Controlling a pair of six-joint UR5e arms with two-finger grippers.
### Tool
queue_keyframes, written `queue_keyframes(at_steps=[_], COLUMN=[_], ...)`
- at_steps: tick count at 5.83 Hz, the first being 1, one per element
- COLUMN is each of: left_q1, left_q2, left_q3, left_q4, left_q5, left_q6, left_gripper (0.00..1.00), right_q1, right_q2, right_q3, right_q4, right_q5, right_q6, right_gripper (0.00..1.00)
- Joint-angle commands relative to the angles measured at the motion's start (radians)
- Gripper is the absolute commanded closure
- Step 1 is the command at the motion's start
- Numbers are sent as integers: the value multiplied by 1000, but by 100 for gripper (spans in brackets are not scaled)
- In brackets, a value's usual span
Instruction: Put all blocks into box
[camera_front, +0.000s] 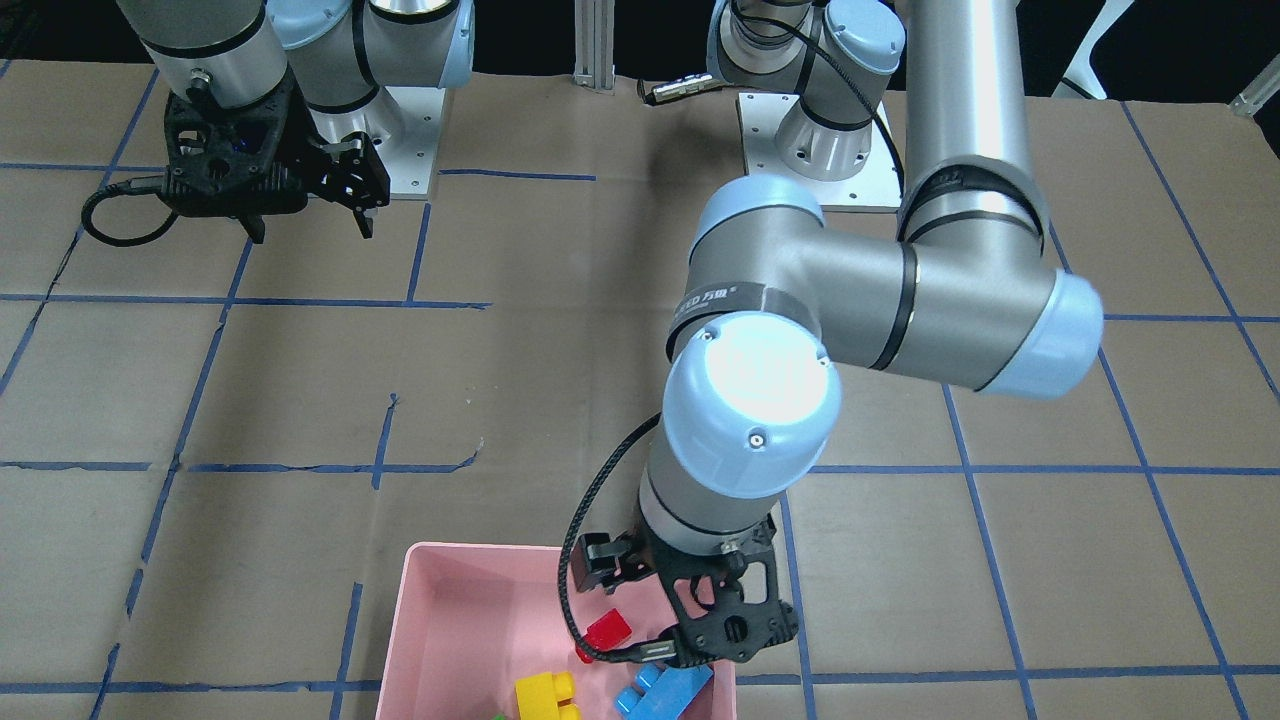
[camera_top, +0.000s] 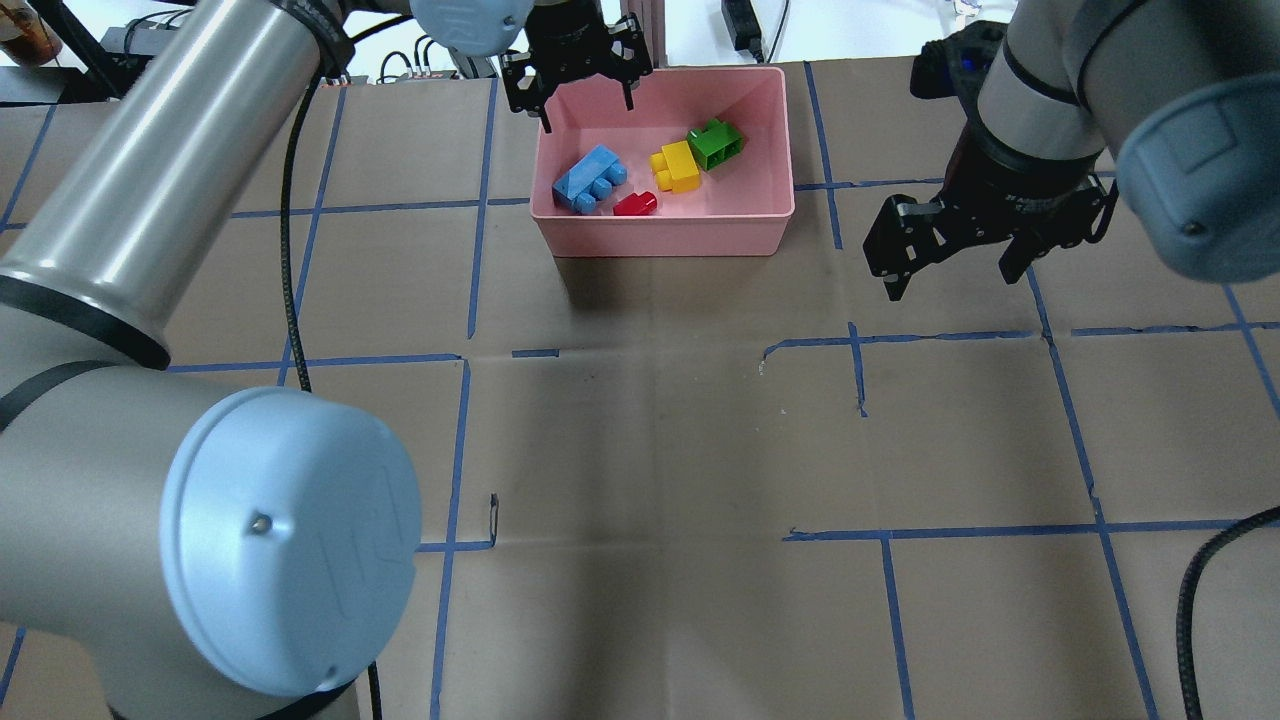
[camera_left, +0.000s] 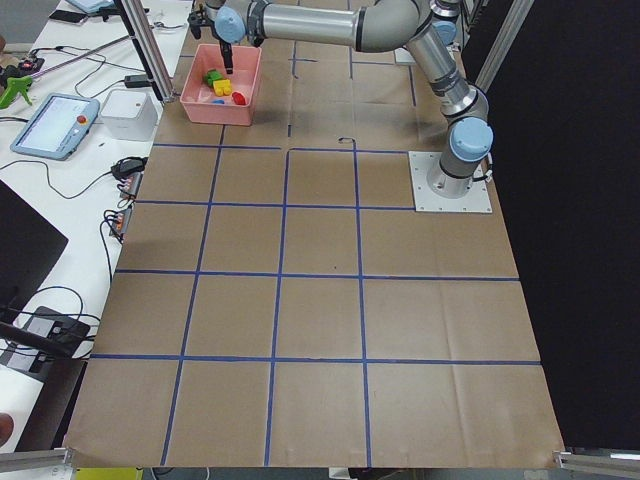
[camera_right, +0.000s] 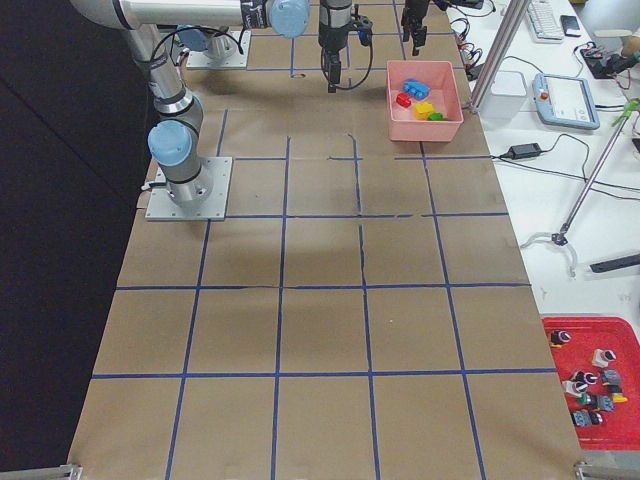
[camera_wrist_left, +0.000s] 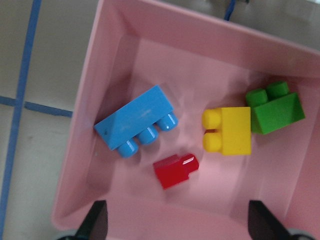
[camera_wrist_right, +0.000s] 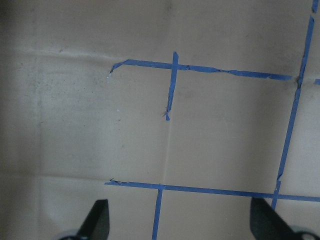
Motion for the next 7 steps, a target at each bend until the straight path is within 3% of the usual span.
queue_keyframes(at_steps=[1, 5, 7], left_q1=[87, 184, 176], left_q2=[158, 520, 606], left_q3=[-96, -481, -579], left_q4=[-163, -102, 26], left_q5=[9, 22, 32], left_q6=[114, 368, 359], left_gripper=[0, 0, 0], right_q1=[1, -7, -8], right_q2=[-10, 1, 2], right_q3=[34, 36, 37], right_q4=[-17, -20, -21], right_q5=[-5, -5, -5], right_q6=[-2, -2, -2], right_gripper=[0, 0, 0])
